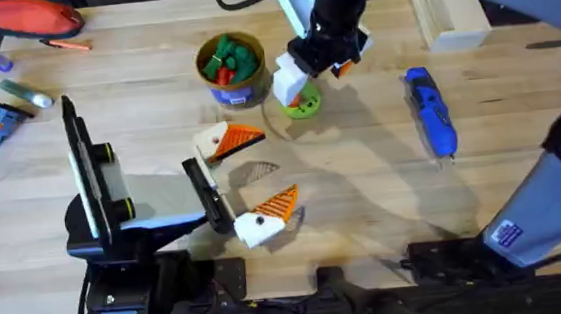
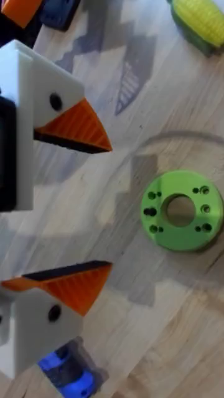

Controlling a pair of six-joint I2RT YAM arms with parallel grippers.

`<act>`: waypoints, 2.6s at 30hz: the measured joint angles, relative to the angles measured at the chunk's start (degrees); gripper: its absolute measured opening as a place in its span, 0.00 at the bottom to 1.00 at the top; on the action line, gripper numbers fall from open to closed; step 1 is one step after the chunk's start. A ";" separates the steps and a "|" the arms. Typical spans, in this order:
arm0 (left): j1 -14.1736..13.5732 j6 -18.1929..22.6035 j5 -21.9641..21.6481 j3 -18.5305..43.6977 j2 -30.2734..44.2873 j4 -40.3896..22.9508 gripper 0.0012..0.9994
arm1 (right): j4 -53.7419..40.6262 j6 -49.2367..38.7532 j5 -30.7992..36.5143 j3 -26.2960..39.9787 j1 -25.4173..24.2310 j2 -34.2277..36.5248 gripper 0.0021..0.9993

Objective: Pick up the gripper from the table and insert it into the empty holder that is missing its gripper. Then pick up a screw, insert it into the mounting hole, and use the screwdriver to tighten it. Finally, clean up the table by picking up the vegetable and placing it into the bucket.

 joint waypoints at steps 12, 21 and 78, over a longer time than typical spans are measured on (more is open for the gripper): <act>0.00 0.00 0.00 0.00 -0.02 0.00 0.99 | 2.18 2.73 -1.19 0.09 0.04 6.09 0.88; 0.00 0.00 0.00 0.00 0.01 0.00 0.99 | 6.97 3.26 0.60 -1.55 0.02 8.16 0.62; 0.00 0.00 0.00 0.00 -0.02 0.00 0.99 | 10.73 3.55 3.38 -5.79 0.41 7.99 0.01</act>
